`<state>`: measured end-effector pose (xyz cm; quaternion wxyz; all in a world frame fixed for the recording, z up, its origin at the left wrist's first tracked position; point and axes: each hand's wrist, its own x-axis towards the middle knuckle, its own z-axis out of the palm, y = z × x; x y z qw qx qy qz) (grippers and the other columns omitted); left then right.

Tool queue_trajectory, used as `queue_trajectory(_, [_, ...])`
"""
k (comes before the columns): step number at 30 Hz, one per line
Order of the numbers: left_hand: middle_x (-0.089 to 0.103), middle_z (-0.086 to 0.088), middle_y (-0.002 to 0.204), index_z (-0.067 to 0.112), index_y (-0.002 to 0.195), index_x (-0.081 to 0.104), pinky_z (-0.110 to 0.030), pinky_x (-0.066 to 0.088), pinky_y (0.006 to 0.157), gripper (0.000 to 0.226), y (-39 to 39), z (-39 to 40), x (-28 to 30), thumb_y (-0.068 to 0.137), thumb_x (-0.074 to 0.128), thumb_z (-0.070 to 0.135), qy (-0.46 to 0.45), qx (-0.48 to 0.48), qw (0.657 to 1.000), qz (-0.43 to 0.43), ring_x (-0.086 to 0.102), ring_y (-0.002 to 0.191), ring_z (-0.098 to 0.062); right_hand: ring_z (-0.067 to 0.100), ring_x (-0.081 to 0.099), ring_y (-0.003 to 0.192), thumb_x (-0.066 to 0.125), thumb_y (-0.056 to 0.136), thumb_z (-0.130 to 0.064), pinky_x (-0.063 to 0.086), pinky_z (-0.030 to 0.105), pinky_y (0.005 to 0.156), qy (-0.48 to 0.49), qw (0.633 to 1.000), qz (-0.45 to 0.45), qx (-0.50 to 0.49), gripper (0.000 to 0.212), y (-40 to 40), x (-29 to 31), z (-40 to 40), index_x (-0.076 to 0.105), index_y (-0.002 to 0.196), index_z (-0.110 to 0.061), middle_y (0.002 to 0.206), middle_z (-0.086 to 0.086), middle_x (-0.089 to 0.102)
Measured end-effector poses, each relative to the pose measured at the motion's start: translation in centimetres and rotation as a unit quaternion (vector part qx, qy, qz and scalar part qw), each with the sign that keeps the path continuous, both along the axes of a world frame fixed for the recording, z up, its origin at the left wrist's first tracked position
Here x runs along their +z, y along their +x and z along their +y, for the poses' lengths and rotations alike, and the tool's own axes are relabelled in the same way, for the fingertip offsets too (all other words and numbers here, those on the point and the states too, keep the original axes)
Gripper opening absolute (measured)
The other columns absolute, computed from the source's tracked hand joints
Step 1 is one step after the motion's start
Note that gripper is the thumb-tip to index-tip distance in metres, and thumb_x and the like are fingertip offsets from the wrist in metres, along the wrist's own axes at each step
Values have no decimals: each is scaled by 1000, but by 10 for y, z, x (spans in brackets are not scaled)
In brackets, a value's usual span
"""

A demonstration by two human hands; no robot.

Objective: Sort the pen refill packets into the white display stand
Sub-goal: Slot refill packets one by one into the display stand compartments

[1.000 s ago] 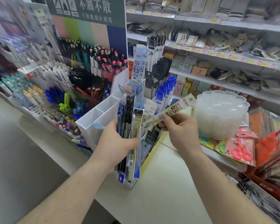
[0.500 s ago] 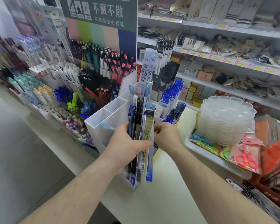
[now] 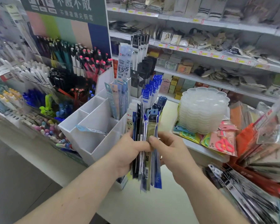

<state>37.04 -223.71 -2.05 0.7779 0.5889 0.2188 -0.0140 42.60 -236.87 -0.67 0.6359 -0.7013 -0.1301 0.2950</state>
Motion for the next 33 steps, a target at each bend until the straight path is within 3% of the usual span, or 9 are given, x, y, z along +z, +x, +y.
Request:
queue_trajectory(3, [71,-22,98,2,115,65,-48,59,80,31,5,-6,-5,88,59,-11,-19,-26,999,22,71,87,-35,22,69,76,59,98,-12,56,34,68,1,998,42,-49,15,-1,-7,-6,72,93,-6,94,19,74])
queue_trajectory(7, [74,-14,107,9,118,64,-46,57,91,26,11,-16,-14,92,64,3,-25,-17,999,38,71,100,-31,33,70,83,55,100,-13,57,50,84,21,987,106,-115,20,0,-14,-16,69,98,1,96,23,73])
queue_trajectory(13, [75,-13,106,10,121,61,-39,61,77,25,19,-30,-26,97,60,18,-53,4,997,58,73,96,-28,24,71,82,55,101,-14,57,48,85,17,985,86,-147,15,-6,-26,-21,69,99,-11,95,15,75])
queue_trajectory(17, [76,-14,96,8,113,64,-33,60,62,28,23,-37,-33,96,59,30,-96,10,992,78,75,81,-25,30,71,84,55,100,-12,57,51,85,7,981,87,-172,15,-6,-35,-26,70,99,-9,95,19,75])
queue_trajectory(21, [77,-13,95,8,108,67,-37,59,71,41,24,-45,-42,80,69,39,-69,49,994,75,75,84,-26,23,68,74,56,98,-12,58,45,76,3,976,109,-187,11,-5,-40,-29,67,98,-8,85,15,73])
queue_trajectory(25, [77,-12,97,10,108,69,-45,60,80,31,26,-48,-46,87,69,33,-72,66,993,72,74,90,-30,21,72,83,67,88,-5,60,42,78,-24,986,75,-147,16,-8,-45,-28,68,100,-16,89,8,76])
queue_trajectory(28, [76,-9,103,14,112,70,-44,58,87,18,27,-45,-44,97,61,18,-63,-7,995,80,73,98,-28,20,74,88,68,86,0,60,42,81,-28,989,51,-136,24,-8,-45,-33,70,100,-20,91,2,77])
queue_trajectory(31, [75,-10,108,13,117,69,-43,57,86,30,24,-35,-41,98,50,1,-79,-84,990,79,72,100,-28,24,74,89,65,86,7,60,45,84,0,982,88,-166,28,-4,-43,-39,69,102,-16,94,4,78])
queue_trajectory(33, [74,-12,112,12,123,65,-43,57,86,30,22,-31,-41,99,51,2,-74,-106,989,72,71,103,-30,28,74,91,65,87,6,59,49,86,14,979,109,-173,26,-1,-44,-42,68,106,-12,95,8,77])
